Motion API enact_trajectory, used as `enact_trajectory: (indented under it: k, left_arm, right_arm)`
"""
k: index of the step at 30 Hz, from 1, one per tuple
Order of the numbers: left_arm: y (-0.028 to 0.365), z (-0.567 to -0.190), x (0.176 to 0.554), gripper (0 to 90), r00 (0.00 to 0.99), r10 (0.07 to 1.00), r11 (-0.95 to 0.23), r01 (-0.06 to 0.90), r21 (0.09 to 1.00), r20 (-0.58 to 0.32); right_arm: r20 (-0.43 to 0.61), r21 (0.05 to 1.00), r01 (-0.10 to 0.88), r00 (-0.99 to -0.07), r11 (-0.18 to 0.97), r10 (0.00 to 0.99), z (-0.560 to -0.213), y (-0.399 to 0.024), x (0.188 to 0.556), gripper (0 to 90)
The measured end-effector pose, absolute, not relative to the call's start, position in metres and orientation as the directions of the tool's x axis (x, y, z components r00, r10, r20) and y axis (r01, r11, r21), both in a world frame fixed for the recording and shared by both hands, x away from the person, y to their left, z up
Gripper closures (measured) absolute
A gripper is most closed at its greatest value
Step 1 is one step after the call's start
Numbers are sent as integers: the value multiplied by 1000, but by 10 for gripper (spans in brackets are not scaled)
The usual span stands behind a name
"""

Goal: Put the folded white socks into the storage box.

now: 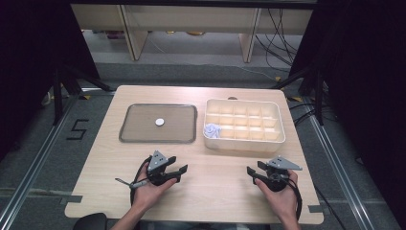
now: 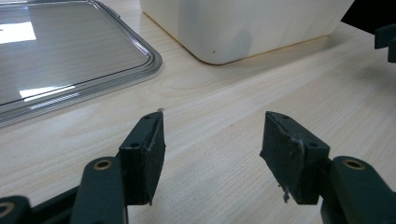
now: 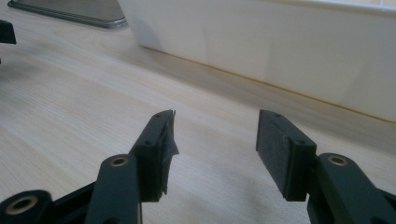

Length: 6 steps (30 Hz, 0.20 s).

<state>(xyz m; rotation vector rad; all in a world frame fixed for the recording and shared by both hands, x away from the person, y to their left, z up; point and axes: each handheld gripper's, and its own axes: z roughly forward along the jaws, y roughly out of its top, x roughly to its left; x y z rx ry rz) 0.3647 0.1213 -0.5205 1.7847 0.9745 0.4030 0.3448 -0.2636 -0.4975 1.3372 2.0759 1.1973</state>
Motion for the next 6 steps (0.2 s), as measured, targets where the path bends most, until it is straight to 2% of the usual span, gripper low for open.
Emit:
enact_trajectory:
  k: [6]
  left_arm:
    - [120, -521, 365, 389, 629, 762, -153, 410, 899, -157]
  right_arm:
    - [133, 835, 529, -462, 153, 877, -498, -266, 343, 462]
